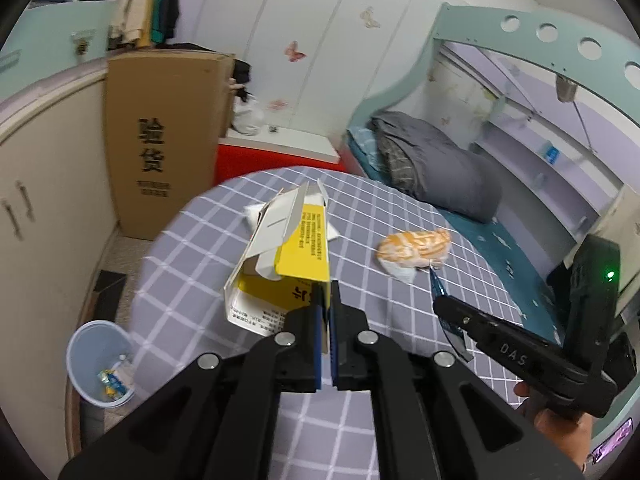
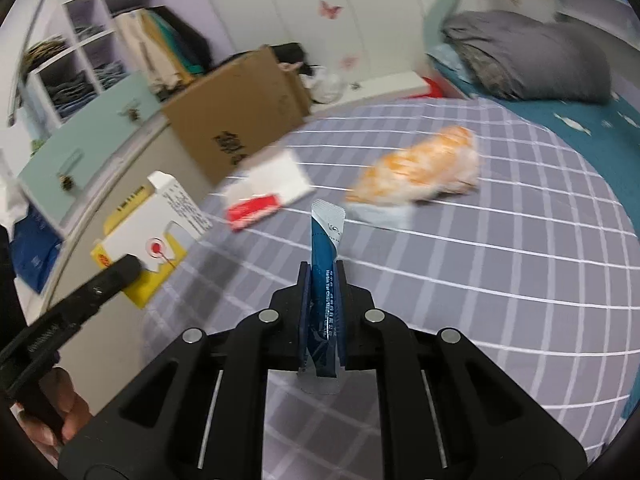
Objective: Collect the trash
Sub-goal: 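Grasp the yellow-white carton with the left tool while the right tool grasps the blue tube, then carry the carton and blue tube over the bin and open both tools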
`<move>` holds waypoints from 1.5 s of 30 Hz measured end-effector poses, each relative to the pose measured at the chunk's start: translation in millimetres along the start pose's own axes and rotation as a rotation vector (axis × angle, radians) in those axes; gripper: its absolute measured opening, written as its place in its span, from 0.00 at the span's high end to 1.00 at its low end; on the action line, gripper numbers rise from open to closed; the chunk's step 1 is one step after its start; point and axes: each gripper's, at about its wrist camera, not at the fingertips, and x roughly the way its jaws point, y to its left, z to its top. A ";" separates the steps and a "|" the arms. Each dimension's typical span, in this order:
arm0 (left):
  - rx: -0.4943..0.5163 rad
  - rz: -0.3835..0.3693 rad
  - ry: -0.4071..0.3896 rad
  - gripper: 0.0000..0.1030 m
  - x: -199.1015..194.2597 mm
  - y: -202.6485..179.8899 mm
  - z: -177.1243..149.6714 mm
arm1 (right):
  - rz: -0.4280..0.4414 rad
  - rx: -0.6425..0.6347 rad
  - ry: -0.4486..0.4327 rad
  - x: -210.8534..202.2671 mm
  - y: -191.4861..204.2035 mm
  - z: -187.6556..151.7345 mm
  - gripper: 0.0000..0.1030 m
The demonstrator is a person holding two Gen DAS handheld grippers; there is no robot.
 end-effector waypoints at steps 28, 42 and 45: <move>-0.300 0.274 0.018 0.97 -79.2 220.5 -73.4 | 0.295 -0.355 0.230 112.7 261.0 -79.7 0.89; -0.467 0.422 0.073 0.97 -87.8 333.4 -113.7 | 0.347 -0.436 0.309 209.1 345.4 -113.8 0.87; -0.484 0.441 0.081 0.97 -89.1 345.7 -116.6 | 0.326 -0.482 0.252 229.9 360.1 -119.4 0.64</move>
